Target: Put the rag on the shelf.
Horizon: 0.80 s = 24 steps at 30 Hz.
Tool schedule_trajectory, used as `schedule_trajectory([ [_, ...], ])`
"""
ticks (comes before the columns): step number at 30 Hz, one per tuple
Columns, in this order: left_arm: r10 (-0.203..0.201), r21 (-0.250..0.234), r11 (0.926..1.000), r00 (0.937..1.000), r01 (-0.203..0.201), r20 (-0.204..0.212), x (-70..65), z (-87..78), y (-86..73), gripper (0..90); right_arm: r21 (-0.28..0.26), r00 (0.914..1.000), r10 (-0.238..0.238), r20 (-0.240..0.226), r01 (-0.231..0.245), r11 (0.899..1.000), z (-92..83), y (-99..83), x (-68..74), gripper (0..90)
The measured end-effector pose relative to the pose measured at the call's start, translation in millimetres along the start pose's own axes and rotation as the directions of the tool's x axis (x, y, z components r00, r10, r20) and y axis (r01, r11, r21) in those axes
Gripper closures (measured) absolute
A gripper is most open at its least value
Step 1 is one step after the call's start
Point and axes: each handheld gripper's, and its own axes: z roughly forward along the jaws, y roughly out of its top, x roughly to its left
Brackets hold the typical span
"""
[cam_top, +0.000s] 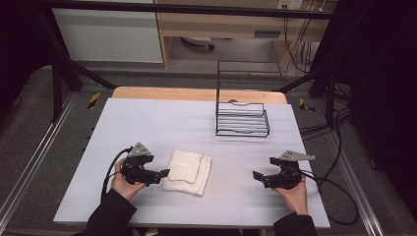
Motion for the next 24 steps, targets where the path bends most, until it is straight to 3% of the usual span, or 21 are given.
schedule_trajectory([
  [10, -0.015, 0.018, 0.9997, 0.9986, 0.016, -0.051, 12.9, 12.8, 13.9, 8.9, 0.0, 1.0, 0.0, 0.002, 0.0, 1.0, -0.3, 0.1, 0.0, 0.6],
  [17, -0.035, 0.023, 0.9991, 0.9978, 0.037, -0.056, 16.9, 26.6, 27.8, 9.8, 0.002, 1.0, 0.004, 0.002, -0.004, 1.0, -0.3, 0.2, 0.1, 0.6],
  [24, -0.016, 0.049, 0.9986, 0.9964, 0.02, -0.084, 13.9, 48.6, 35.5, 15.4, 0.004, 1.0, 0.004, -0.002, -0.004, 1.0, 0.0, 0.2, 0.2, 0.6],
])
